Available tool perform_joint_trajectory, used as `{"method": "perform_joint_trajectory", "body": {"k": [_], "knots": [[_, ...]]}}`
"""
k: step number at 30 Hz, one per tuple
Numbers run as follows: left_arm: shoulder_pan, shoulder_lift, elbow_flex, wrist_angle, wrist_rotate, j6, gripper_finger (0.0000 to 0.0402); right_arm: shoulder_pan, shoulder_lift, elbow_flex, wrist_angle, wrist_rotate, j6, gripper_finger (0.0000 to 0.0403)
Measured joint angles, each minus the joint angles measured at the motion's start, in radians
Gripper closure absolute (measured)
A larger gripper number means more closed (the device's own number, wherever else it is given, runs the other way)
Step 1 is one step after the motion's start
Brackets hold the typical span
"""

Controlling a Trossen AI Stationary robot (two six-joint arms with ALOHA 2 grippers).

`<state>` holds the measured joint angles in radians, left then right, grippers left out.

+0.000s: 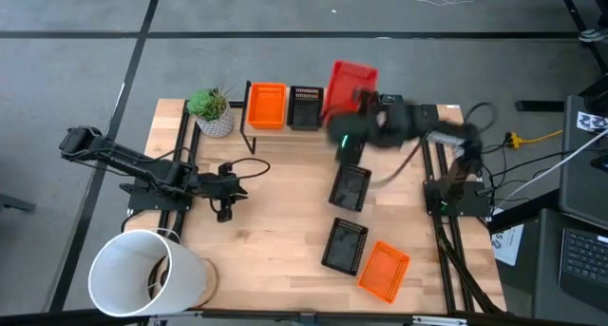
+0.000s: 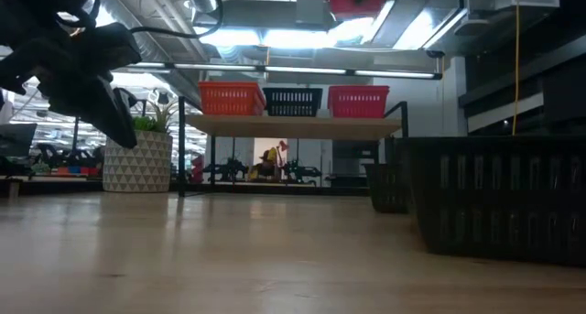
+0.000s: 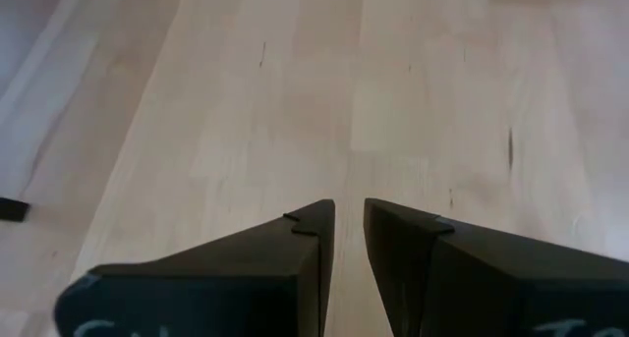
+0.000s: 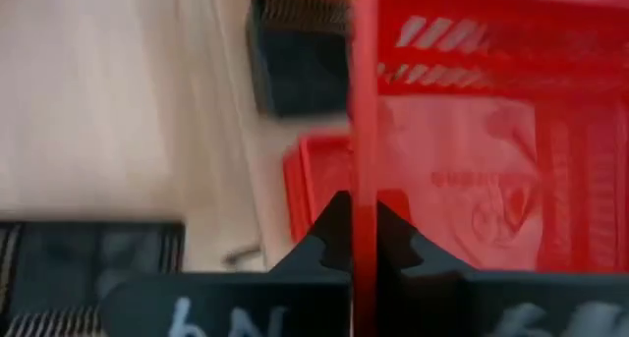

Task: Stack baskets on shelf by color
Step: Stack the red bin on top of the red bin on the shelf

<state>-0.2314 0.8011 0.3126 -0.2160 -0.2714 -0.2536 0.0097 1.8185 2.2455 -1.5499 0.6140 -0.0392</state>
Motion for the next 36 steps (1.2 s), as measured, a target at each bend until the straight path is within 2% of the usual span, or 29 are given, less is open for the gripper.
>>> {"method": "perform_joint_trajectory", "body": {"k": [5, 9, 12, 15, 24, 36], "knots": [[0.009, 0.000, 0.000, 0.003, -0.016, 0.001, 0.0350, -0.218, -0.122, -0.195, 0.127, -0.296, -0.109, 0.0403], [0.017, 0.000, 0.000, 0.004, -0.032, 0.002, 0.0350, -0.314, -0.190, -0.427, 0.338, -0.454, -0.235, 0.0403], [0.025, 0.000, 0.000, 0.005, -0.042, 0.002, 0.0350, -0.353, -0.205, -0.544, 0.414, -0.473, -0.295, 0.0403], [0.026, 0.000, 0.000, 0.005, -0.042, 0.002, 0.0350, -0.388, -0.215, -0.592, 0.438, -0.490, -0.305, 0.0403], [0.026, 0.000, 0.000, 0.008, -0.042, 0.001, 0.0350, -0.419, -0.214, -0.598, 0.453, -0.564, -0.334, 0.0403], [0.026, 0.000, 0.000, 0.008, -0.042, 0.000, 0.0350, -0.433, -0.186, -0.598, 0.479, -0.563, -0.346, 0.0403]]}}
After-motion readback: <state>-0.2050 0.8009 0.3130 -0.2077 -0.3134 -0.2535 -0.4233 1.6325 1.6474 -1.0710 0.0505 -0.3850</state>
